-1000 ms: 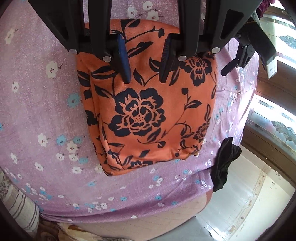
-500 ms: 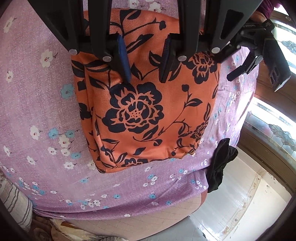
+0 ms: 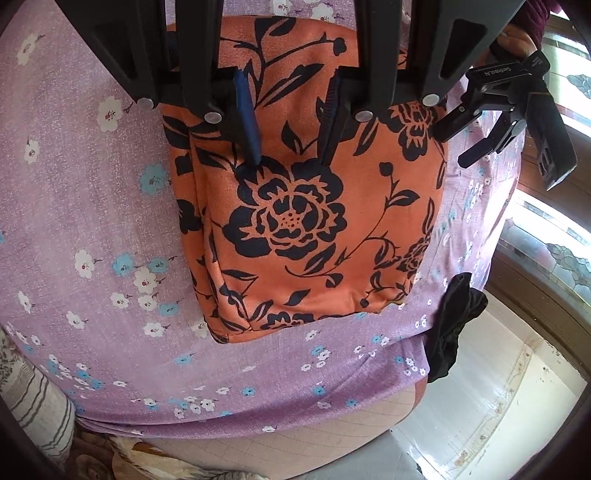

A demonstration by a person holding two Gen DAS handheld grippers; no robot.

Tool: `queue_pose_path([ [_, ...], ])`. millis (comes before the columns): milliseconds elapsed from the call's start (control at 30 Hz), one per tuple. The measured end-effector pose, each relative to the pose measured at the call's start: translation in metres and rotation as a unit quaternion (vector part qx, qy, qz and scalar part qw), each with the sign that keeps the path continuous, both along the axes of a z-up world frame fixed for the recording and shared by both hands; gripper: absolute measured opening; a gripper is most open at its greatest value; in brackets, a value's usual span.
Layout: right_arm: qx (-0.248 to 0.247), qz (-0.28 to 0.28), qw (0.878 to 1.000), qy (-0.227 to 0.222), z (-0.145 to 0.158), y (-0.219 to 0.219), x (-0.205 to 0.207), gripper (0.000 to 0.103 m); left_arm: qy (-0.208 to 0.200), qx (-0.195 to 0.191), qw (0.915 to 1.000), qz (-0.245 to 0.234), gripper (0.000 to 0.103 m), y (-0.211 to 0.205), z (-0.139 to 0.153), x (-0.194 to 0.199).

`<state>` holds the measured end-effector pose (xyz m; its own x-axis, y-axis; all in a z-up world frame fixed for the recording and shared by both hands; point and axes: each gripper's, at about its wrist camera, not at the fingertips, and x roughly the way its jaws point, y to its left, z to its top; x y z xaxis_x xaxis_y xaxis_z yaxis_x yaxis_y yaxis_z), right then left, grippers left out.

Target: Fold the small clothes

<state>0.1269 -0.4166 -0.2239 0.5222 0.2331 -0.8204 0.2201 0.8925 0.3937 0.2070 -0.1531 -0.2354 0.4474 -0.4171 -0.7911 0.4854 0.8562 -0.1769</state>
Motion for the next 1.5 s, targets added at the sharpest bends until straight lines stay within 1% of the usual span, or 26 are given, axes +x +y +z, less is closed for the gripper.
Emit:
queue_pose_path([
  [67,-0.004,0.003,1.000,-0.013,0.006,0.001,-0.001,0.035,-0.013,-0.030,0.9995,0.005,0.102,0.005,0.012,0.002],
  [133,-0.006,-0.005,0.999,-0.039,0.015,0.000,-0.004,0.035,-0.025,-0.056,0.9981,0.003,0.102,0.006,0.021,0.005],
  [200,-0.006,-0.030,0.997,-0.074,0.024,-0.004,-0.005,0.035,-0.014,-0.072,0.9973,-0.001,0.102,0.002,0.020,0.015],
  [233,-0.004,-0.038,0.995,-0.089,0.027,-0.007,-0.003,0.035,-0.008,-0.071,0.9975,0.002,0.102,-0.001,0.017,0.020],
  [300,-0.006,-0.056,0.993,-0.102,0.029,-0.011,0.003,0.036,0.003,-0.045,0.9988,0.016,0.102,-0.009,0.005,0.027],
  [333,-0.006,-0.070,0.993,-0.096,0.026,-0.015,0.007,0.037,0.021,-0.018,0.9995,0.016,0.102,-0.016,-0.005,0.031],
  [367,0.002,-0.083,0.994,-0.077,0.020,-0.020,0.013,0.040,0.041,0.000,0.9991,0.010,0.102,-0.021,-0.015,0.033],
  [400,0.019,-0.094,0.994,-0.049,0.010,-0.024,0.020,0.049,0.052,-0.011,0.9985,0.009,0.102,-0.021,-0.020,0.032],
  [433,0.045,-0.103,0.993,-0.026,-0.002,-0.030,0.025,0.050,0.057,-0.027,0.9979,0.015,0.102,-0.018,-0.021,0.032],
  [467,0.061,-0.114,0.991,-0.019,-0.009,-0.034,0.026,0.050,0.063,-0.030,0.9974,0.018,0.102,-0.016,-0.021,0.032],
  [533,0.059,-0.116,0.991,-0.027,-0.006,-0.034,0.024,0.050,0.064,-0.029,0.9974,0.011,0.102,-0.015,-0.016,0.033],
  [600,0.048,-0.115,0.991,-0.048,0.006,-0.031,0.019,0.051,0.051,-0.033,0.9981,0.011,0.102,-0.013,-0.008,0.033],
  [700,0.053,-0.123,0.987,-0.083,0.017,-0.032,0.012,0.052,0.045,-0.072,0.9964,0.005,0.102,-0.008,0.003,0.029],
  [767,0.060,-0.125,0.986,-0.090,0.019,-0.031,0.011,0.053,0.047,-0.088,0.9950,-0.009,0.102,-0.009,0.007,0.026],
  [833,0.063,-0.121,0.988,-0.077,0.014,-0.029,0.016,0.053,0.056,-0.086,0.9942,-0.030,0.102,-0.014,0.002,0.023],
  [900,0.061,-0.111,0.991,-0.042,0.002,-0.024,0.024,0.054,0.086,-0.069,0.9925,-0.052,0.102,-0.025,-0.014,0.024],
  [933,0.050,-0.106,0.993,-0.018,-0.006,-0.021,0.028,0.055,0.105,-0.056,0.9911,-0.060,0.102,-0.031,-0.024,0.025],
  [967,0.035,-0.106,0.994,-0.011,-0.008,-0.018,0.028,0.055,0.110,-0.053,0.9908,-0.059,0.102,-0.033,-0.030,0.024],
  [1000,0.028,-0.103,0.994,-0.014,-0.007,-0.018,0.028,0.054,0.093,-0.060,0.9923,-0.055,0.102,-0.033,-0.029,0.021],
  [1033,0.029,-0.101,0.994,-0.014,-0.005,-0.018,0.027,0.054,0.087,-0.060,0.9927,-0.057,0.102,-0.034,-0.027,0.019],
  [1100,0.047,-0.104,0.993,-0.022,0.000,-0.023,0.024,0.054,0.091,-0.061,0.9916,-0.068,0.102,-0.038,-0.022,0.019],
  [1167,0.064,-0.106,0.992,-0.033,0.004,-0.027,0.020,0.054,0.072,-0.066,0.9929,-0.068,0.101,-0.037,-0.016,0.016],
  [1300,0.053,-0.087,0.994,-0.050,0.013,-0.022,0.017,0.045,0.032,-0.074,0.9940,-0.073,0.101,-0.032,-0.002,0.008],
  [1333,0.052,-0.083,0.994,-0.048,0.013,-0.020,0.018,0.044,0.023,-0.072,0.9943,-0.075,0.101,-0.032,0.000,0.006],
  [1433,0.053,-0.077,0.995,-0.019,0.001,-0.014,0.026,0.045,0.026,-0.055,0.9944,-0.087,0.101,-0.037,-0.007,0.006],
  [1500,0.032,-0.069,0.997,-0.007,-0.004,-0.010,0.029,0.044,0.041,-0.038,0.9950,-0.083,0.101,-0.039,-0.018,0.009],
])
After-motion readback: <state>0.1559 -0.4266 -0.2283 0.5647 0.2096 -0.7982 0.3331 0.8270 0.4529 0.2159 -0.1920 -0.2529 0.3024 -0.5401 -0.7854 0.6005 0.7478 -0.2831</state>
